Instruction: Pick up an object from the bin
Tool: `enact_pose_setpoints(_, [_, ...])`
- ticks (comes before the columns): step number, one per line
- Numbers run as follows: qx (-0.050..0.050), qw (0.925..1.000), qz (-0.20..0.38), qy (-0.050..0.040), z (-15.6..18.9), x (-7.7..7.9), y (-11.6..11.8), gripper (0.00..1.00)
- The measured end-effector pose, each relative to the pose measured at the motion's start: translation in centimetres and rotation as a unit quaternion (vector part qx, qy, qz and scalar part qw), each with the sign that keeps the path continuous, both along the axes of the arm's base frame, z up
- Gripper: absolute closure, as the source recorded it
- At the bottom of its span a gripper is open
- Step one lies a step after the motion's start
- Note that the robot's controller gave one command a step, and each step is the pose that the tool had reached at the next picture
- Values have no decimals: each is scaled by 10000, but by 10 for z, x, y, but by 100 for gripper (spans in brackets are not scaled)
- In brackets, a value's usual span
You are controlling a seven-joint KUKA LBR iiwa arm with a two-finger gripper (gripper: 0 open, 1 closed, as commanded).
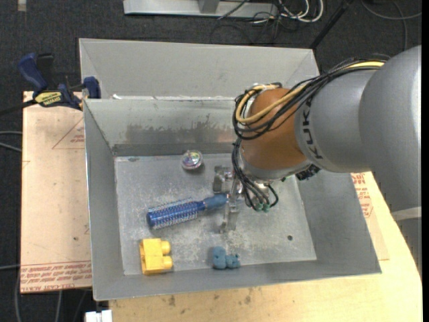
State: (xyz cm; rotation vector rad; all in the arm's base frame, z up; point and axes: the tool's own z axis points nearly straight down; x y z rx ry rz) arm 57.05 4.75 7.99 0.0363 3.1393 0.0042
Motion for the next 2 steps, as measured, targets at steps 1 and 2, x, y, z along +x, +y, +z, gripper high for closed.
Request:
enact_pose_setpoints(1, [-2, 9999, -104, 2, -11, 6, 0, 0])
enact_pose_setpoints(2, [-3, 9999, -107, -3, -9, 6, -1, 100])
